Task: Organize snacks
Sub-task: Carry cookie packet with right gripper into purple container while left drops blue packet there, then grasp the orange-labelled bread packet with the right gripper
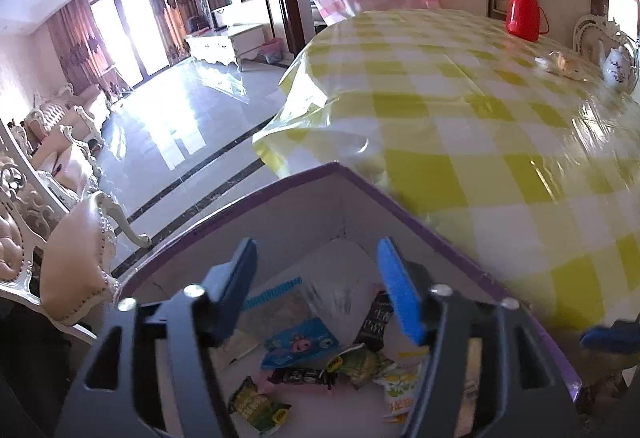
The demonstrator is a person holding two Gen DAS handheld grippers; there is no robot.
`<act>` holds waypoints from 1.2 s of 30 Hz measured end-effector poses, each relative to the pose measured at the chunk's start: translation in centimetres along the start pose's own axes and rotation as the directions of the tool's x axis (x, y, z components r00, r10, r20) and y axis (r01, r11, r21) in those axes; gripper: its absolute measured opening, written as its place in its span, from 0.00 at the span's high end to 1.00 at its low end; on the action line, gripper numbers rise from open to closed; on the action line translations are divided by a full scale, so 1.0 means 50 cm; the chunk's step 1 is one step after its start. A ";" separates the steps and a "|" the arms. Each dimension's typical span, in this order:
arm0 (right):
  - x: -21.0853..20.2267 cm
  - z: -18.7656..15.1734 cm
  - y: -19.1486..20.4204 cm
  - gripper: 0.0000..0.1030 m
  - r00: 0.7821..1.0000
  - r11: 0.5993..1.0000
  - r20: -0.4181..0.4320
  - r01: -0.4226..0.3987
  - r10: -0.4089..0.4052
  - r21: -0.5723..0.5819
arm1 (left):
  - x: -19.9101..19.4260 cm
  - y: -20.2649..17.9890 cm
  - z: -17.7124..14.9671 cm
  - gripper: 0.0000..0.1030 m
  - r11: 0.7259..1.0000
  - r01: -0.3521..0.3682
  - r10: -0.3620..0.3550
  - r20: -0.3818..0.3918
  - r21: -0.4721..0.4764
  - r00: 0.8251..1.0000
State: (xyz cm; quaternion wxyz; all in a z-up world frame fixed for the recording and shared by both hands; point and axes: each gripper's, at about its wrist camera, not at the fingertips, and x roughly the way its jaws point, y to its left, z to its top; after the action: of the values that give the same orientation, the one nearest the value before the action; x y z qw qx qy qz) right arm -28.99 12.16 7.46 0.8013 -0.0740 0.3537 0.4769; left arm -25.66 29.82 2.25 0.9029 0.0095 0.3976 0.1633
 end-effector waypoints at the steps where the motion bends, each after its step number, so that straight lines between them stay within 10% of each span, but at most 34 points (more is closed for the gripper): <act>1: -0.003 0.001 -0.007 0.40 1.000 1.000 0.005 0.005 -0.005 0.007 | -0.002 -0.005 0.000 0.36 1.000 0.001 -0.001 0.000 0.004 1.000; 12: -0.097 0.020 -0.194 0.23 0.984 0.979 0.056 0.160 -0.168 0.123 | -0.012 -0.163 0.102 0.08 0.994 0.009 -0.014 0.044 0.110 0.999; 18: -0.165 0.013 -0.360 0.16 0.936 0.922 0.036 0.339 -0.351 0.190 | 0.038 -0.366 0.262 0.02 0.978 0.179 -0.176 -0.031 0.111 0.984; 27: -0.260 -0.050 -0.699 0.16 0.866 0.716 -0.063 0.449 -0.496 0.534 | 0.225 -0.679 0.446 0.02 0.949 0.268 -0.272 -0.006 -0.169 0.962; 36: -0.280 -0.044 -0.985 0.16 0.840 0.499 -0.089 0.399 -0.535 0.769 | 0.274 -0.685 0.472 0.02 0.869 0.375 -0.334 0.174 -0.323 0.926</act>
State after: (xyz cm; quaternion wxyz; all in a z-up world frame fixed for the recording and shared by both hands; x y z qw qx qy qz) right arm 6.01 -25.11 3.99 0.8795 0.2160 0.4208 0.0512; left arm 9.82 4.23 3.55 0.9254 -0.2153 0.3055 0.0620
